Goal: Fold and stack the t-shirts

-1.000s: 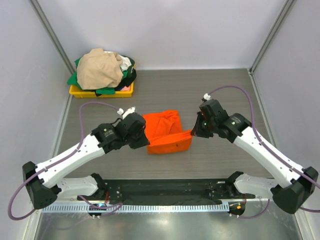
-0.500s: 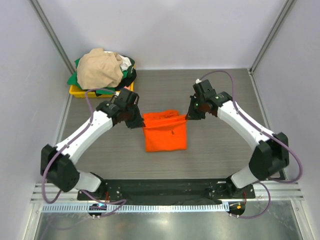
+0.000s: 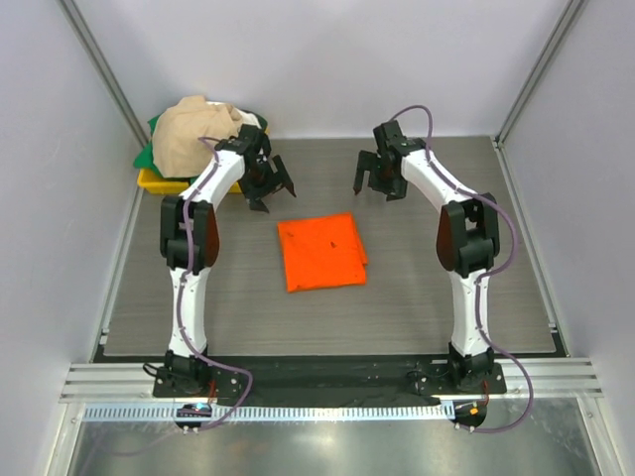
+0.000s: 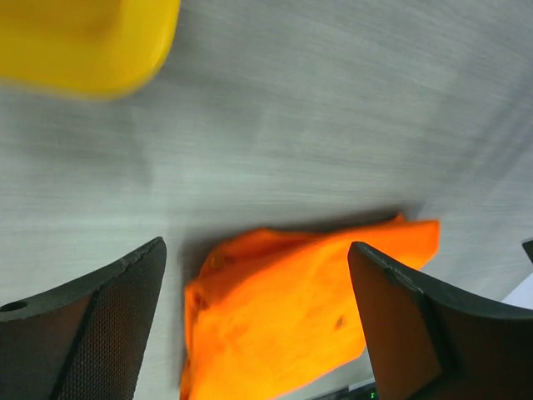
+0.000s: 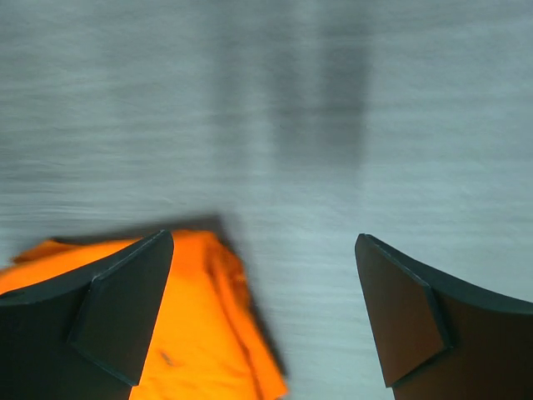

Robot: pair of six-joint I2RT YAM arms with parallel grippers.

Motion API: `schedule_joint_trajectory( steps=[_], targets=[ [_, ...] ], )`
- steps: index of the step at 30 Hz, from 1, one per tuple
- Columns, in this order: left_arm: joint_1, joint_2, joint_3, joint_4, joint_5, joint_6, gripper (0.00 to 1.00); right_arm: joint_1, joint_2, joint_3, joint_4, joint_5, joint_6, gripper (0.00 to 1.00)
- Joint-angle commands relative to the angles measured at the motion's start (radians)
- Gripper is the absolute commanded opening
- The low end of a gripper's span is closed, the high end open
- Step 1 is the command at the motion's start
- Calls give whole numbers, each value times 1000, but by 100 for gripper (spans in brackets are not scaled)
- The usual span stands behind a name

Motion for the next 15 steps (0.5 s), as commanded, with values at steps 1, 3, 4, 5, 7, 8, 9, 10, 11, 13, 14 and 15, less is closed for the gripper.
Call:
schedule_joint_trajectory(
  steps=[1,3,4,5,7,8,9,10,11,13,14,15],
  targets=[
    [-36,-171,-14,-64,30,43,91,-1,-167,-107,1,12,-38,97],
    [-49,-302,-183,11,39,38,91,-4,-255,-291,136,-131,-35,97],
    [-55,-347,-238,19,39,40,91,-6,-270,-337,165,-172,-37,97],
    [-67,-384,-315,19,23,41,91,-7,-278,-404,209,-235,-38,97],
    [-87,-507,-407,27,10,55,91,-6,-280,-448,226,-266,-41,97],
    [-104,-548,-448,30,-2,64,90,-6,-281,-492,261,-291,-41,97],
    [-110,-600,-548,39,-23,67,90,-6,-281,-512,278,-323,-38,96],
    [-112,-694,-596,42,-30,70,90,-4,-281,-532,298,-344,-34,96],
    [-112,-751,-649,47,-33,73,90,-6,-275,-561,330,-357,-29,95],
    [-110,-894,-769,36,-68,83,90,-6,-257,-575,343,-377,-26,90],
    [-110,-938,-798,25,-89,89,90,-6,-234,-592,367,-392,-23,83],
    [-108,-976,-826,6,-129,95,90,-6,-223,-603,384,-413,-17,78]
  ],
)
